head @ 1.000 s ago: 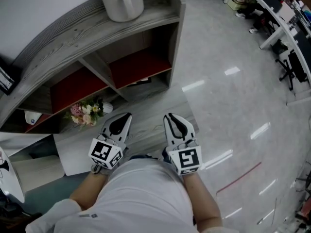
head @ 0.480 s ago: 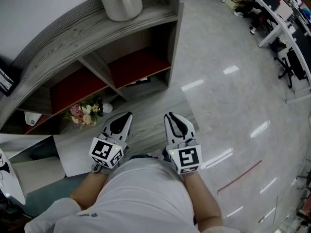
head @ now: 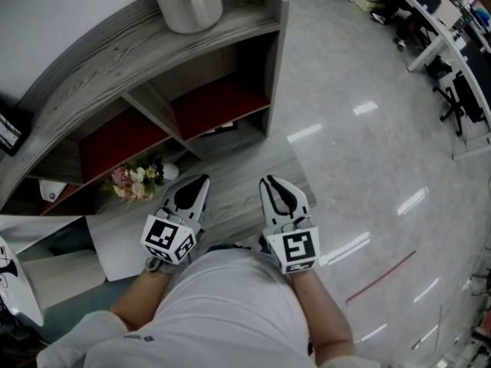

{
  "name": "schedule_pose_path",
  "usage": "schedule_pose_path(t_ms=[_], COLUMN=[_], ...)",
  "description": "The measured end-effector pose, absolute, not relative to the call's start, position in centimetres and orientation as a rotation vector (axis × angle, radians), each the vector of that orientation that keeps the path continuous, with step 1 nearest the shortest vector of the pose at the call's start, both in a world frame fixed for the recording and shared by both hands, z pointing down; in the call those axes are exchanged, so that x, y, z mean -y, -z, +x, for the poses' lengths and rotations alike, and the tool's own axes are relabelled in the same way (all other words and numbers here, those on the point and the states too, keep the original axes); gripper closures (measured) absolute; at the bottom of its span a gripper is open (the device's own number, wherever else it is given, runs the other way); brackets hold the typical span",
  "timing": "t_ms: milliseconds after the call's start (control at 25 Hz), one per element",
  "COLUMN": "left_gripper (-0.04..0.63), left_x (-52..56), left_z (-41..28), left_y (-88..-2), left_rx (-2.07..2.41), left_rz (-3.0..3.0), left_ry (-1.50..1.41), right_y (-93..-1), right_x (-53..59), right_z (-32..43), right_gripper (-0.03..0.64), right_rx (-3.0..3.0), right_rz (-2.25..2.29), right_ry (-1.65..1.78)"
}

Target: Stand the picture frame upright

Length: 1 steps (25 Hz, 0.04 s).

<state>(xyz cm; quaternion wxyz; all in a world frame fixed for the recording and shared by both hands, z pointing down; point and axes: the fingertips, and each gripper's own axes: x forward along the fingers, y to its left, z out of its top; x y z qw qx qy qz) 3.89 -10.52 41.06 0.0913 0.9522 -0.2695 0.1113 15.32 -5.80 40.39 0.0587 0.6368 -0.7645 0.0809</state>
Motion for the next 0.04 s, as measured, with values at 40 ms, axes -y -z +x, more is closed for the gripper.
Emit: schedule_pose_path(t_ms=[40], left_gripper=[0.58], left_x=[10.6], left_z=[3.88], left_y=[-41.07], left_rx=[0.802], left_rz=[2.827], left_ry=[-0.33], right_y=[-40.4], right_x=[5.89], right_z=[15.33], right_gripper=[0.568], right_rx=[2.316], right_rz=[1.927], right_ry=[-0.246])
